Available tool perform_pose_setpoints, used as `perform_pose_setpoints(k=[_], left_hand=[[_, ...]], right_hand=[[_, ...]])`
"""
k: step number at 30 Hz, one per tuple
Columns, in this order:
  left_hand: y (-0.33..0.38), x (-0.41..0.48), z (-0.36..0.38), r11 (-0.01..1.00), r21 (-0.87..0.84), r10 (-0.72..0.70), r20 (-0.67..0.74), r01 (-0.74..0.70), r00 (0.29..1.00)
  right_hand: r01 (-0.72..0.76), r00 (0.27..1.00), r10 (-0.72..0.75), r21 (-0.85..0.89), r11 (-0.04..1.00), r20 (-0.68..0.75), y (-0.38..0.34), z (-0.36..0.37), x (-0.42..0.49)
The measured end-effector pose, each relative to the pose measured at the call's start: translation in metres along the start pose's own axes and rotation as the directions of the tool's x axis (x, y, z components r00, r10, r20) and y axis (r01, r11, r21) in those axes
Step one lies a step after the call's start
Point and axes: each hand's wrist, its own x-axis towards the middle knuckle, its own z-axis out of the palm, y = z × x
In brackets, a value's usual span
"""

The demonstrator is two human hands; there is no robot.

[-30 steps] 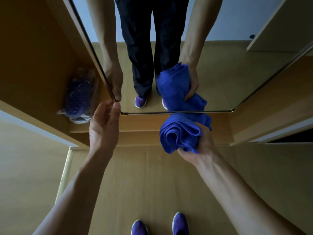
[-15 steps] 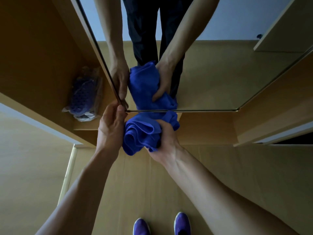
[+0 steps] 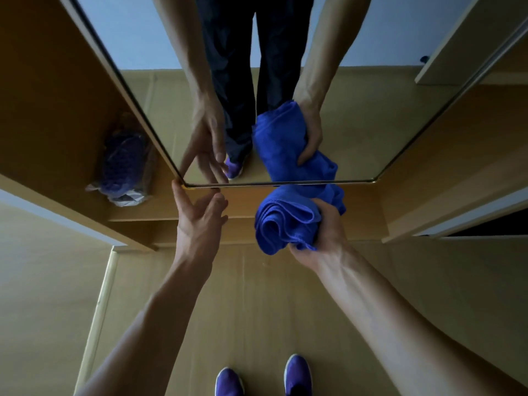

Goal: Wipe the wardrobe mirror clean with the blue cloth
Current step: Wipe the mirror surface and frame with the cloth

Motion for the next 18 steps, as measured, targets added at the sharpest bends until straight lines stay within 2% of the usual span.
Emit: perform_pose_setpoints(k=[4, 10, 15, 18], left_hand=[[-0.001, -0.004, 0.021, 0.998, -0.042, -0.047, -0.063, 0.044, 0.997], [-0.003, -0.010, 0.052, 0.987, -0.100, -0.125, -0.016, 0.123, 0.992], [-0.007, -0.014, 0.087, 0.961, -0.171, -0.212, 0.052, 0.218, 0.976], [-0.007, -0.009, 0.096, 0.932, -0.187, -0.308, 0.048, 0.311, 0.950]], right_hand=[[0.037, 0.998, -0.036, 0.012, 0.999, -0.055, -0.027, -0.025, -0.002], [0.094, 0.992, -0.090, 0.044, 0.995, -0.083, -0.048, -0.047, -0.004], [0.092, 0.996, -0.093, 0.058, 0.994, 0.001, -0.041, -0.046, 0.000], [0.057, 0.994, -0.056, -0.010, 0.998, 0.090, -0.032, -0.040, 0.000]])
